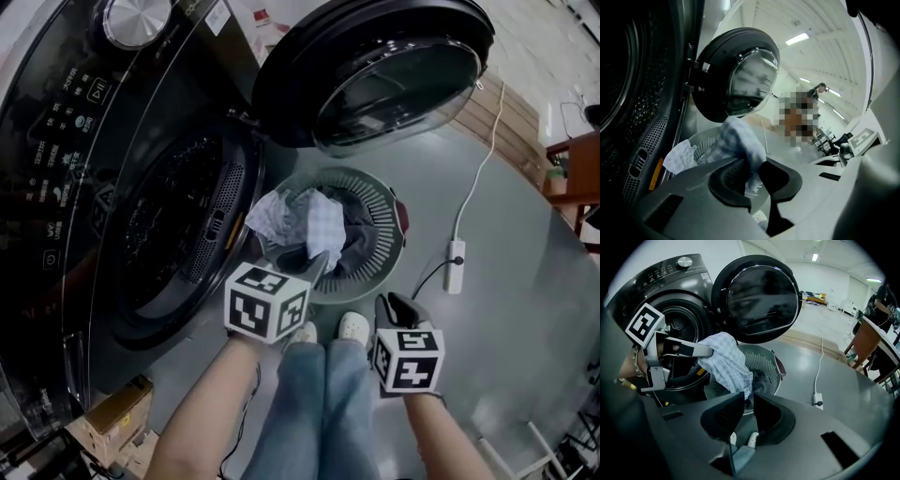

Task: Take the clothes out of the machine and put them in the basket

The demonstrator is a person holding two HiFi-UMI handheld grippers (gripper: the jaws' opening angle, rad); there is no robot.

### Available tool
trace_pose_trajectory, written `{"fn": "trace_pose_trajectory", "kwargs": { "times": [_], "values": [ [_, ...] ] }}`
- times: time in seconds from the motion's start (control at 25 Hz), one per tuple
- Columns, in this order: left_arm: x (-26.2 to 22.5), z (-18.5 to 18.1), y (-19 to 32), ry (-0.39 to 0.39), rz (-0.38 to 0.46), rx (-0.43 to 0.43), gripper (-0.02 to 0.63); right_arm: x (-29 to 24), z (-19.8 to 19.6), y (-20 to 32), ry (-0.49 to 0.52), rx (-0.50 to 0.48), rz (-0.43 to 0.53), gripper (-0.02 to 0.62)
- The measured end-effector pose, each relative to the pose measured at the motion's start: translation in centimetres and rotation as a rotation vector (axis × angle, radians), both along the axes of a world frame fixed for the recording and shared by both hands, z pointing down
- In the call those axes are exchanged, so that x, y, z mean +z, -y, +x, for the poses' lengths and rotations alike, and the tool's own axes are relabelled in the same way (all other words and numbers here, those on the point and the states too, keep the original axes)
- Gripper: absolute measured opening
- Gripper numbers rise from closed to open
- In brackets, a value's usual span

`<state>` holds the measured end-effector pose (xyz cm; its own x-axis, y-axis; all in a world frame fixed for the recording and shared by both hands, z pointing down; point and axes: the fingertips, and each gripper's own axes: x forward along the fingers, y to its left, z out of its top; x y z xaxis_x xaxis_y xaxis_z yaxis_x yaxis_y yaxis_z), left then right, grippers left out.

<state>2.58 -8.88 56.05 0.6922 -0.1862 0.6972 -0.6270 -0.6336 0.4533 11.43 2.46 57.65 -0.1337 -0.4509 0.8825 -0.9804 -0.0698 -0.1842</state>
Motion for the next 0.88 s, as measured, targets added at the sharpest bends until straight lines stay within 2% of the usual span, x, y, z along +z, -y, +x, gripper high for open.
{"fn": "trace_pose_trajectory", "kwargs": {
  "times": [0.08, 0.12, 0.16, 0.2, 0.24, 0.36, 0.6, 0.88],
  "values": [
    [0.8, -0.5, 0.0, 0.037, -0.014, -0.022, 0.048, 0.1, -0.1, -0.1, 0.002, -0.001, -0.004, 0.063],
    [1.4, -0.8, 0.1, 0.058, -0.026, -0.042, 0.071, 0.1, -0.2, -0.2, 0.003, -0.001, -0.005, 0.063],
    [2.0, -1.1, 0.2, 0.075, -0.038, -0.063, 0.224, 0.2, -0.2, -0.2, 0.004, -0.001, -0.007, 0.063],
    [2.4, -1.3, 0.3, 0.09, -0.042, -0.084, 0.452, 0.2, -0.3, -0.2, 0.005, -0.002, -0.008, 0.063],
    [2.7, -1.5, 0.5, 0.109, -0.032, -0.099, 0.492, 0.3, -0.4, -0.2, 0.005, -0.002, -0.009, 0.063],
    [3.0, -2.0, 0.8, 0.162, 0.02, -0.086, 0.5, 0.3, -0.5, -0.1, 0.004, -0.004, -0.008, 0.063],
    [3.1, -2.5, 0.6, 0.169, 0.027, -0.077, 0.5, 0.2, -0.8, 0.2, -0.004, 0.003, -0.001, 0.063],
    [3.0, -3.9, 0.7, 0.209, 0.078, -0.058, 0.5, -0.3, -1.3, 0.3, -0.021, 0.054, 0.018, 0.063]
  ]
}}
